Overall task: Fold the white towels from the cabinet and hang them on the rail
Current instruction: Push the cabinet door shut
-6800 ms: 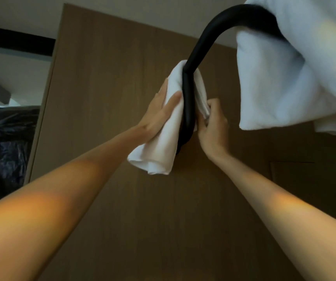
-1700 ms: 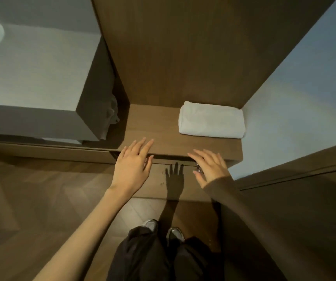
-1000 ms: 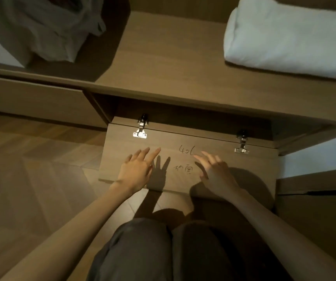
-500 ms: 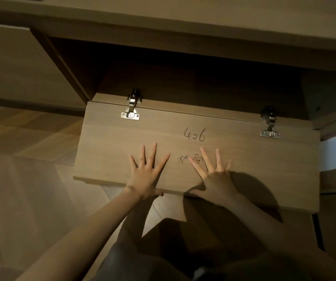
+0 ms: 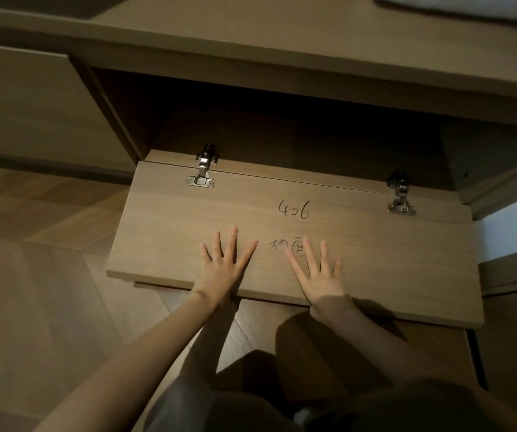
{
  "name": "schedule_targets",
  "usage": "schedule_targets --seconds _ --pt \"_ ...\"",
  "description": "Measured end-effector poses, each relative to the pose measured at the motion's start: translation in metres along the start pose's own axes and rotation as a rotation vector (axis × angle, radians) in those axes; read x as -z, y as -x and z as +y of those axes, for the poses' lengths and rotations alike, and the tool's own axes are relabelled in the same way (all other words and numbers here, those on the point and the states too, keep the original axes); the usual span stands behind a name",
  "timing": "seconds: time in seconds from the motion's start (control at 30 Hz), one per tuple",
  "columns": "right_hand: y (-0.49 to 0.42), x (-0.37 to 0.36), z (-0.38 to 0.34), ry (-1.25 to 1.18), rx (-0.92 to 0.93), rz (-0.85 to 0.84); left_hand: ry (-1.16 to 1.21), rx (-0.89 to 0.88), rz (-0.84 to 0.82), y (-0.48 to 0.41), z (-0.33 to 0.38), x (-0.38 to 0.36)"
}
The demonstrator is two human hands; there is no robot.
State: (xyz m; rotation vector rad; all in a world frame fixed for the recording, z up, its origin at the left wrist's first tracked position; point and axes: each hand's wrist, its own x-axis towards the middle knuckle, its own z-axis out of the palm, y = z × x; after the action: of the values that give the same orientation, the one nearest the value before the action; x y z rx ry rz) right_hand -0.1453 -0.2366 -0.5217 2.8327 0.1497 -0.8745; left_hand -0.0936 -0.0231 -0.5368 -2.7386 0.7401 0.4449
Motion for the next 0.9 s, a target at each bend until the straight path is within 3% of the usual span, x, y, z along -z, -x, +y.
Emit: schedule_targets --seconds 0.2,0.4,0.6,0.73,0.9 --pt "0.041 0.029 0.024 -0.077 0.152 0.064 0.016 -0.122 -0.125 0.029 -0.019 0.055" --pt "0.086 0.096 0.046 -0.043 0.274 0.166 0.068 -0.2 -0.113 0.048 -0.039 0.129" --pt "0.102 0.143 0.073 -0.082 0.242 0.476 -0.008 -0.205 0.149 0.052 -0.069 0.18" --pt "0.093 0.161 0.096 -0.149 0.276 0.841 0.045 -0.275 0.655 0.041 -0.089 0.203" --pt "0.074 0.197 0.113 -0.054 0.124 0.919 0.071 -0.131 0.764 0.008 -0.1 0.227"
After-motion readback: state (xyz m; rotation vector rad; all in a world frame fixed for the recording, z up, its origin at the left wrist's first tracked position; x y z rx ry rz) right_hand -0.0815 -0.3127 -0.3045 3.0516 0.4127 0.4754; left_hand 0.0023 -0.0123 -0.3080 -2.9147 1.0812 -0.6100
